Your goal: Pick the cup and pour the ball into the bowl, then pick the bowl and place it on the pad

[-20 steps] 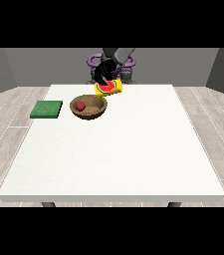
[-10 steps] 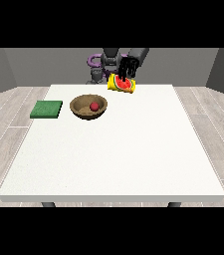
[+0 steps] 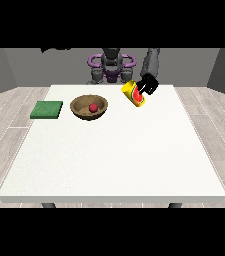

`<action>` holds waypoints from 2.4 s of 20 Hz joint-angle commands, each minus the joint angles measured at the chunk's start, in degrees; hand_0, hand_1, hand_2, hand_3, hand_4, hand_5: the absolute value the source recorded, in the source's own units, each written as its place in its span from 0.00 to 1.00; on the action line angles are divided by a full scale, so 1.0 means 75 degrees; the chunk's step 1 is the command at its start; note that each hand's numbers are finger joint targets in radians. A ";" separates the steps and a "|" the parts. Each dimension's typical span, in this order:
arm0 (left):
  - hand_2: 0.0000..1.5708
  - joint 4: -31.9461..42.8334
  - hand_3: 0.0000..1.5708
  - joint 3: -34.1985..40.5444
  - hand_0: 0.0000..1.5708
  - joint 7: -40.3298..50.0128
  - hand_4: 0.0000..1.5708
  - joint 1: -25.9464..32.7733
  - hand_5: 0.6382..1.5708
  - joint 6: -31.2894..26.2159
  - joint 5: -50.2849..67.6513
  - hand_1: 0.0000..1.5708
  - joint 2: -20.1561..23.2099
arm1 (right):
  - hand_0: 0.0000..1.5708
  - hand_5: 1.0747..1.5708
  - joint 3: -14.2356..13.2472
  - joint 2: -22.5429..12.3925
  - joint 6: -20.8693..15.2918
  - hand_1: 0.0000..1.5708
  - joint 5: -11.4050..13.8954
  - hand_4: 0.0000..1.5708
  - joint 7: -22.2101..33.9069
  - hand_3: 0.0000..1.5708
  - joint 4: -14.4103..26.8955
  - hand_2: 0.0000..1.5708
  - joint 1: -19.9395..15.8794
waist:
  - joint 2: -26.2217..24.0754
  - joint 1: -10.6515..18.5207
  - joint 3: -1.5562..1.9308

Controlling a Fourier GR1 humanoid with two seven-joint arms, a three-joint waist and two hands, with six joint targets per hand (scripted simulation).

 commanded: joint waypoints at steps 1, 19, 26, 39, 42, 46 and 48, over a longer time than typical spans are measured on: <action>1.00 -0.1000 1.00 0.0850 0.90 -0.1003 0.88 0.0180 0.93 -0.0995 0.2097 0.90 -0.0871 | 0.00 0.99 0.0016 0.0157 -0.0192 0.00 0.0021 0.28 0.0003 0.00 -0.0143 0.00 -0.0008 | 0.0170 0.0298 -0.0074; 0.00 -0.0970 0.00 0.3488 0.00 -0.1698 0.00 -0.0840 0.96 -0.7477 0.6541 0.00 0.2080 | 0.00 1.00 0.0593 0.0768 -0.1102 0.00 0.0979 0.30 -0.0306 0.00 -0.0170 0.00 -0.0460 | 0.2108 0.0888 0.0075; 0.00 -0.1323 0.00 0.3319 0.00 -0.0257 0.00 -0.1747 0.94 -0.7507 0.6454 0.00 0.3068 | 0.00 1.00 0.0779 0.1431 -0.0995 0.00 0.1200 0.25 -0.1738 0.00 0.1868 0.00 -0.0461 | 0.2026 0.0996 0.0087; 0.00 -0.2127 0.00 0.3393 0.00 0.1300 0.00 -0.2645 0.97 -0.7736 0.6868 0.00 0.4090 | 0.00 1.00 -0.0475 0.0637 0.0263 0.00 0.0337 0.20 -0.3322 0.00 0.5965 0.00 -0.1911 | 0.2113 0.1064 0.0086; 0.00 -0.1899 0.00 0.3500 0.00 0.1349 0.00 -0.2521 0.96 -0.7735 0.6924 0.00 0.4183 | 0.00 1.00 -0.0181 0.1056 -0.0218 0.00 0.0642 0.24 -0.3229 0.00 0.6217 0.00 -0.1823 | 0.1839 0.0922 0.0079; 0.00 -0.2080 0.00 0.3540 0.00 0.1516 0.00 -0.2826 0.97 -0.7908 0.7130 0.00 0.4362 | 0.00 1.00 -0.0641 0.0542 -0.0142 0.00 0.0369 0.26 -0.3289 0.00 0.7052 0.00 -0.2777 | 0.2213 0.1053 0.0081; 0.00 -0.2432 0.00 0.3411 0.00 0.1766 0.00 -0.2946 0.96 -0.7703 0.7170 0.00 0.4195 | 0.00 1.00 -0.0718 0.0624 -0.0083 0.00 0.0367 0.26 -0.3707 0.00 0.7642 0.00 -0.2871 | 0.2308 0.1167 0.0085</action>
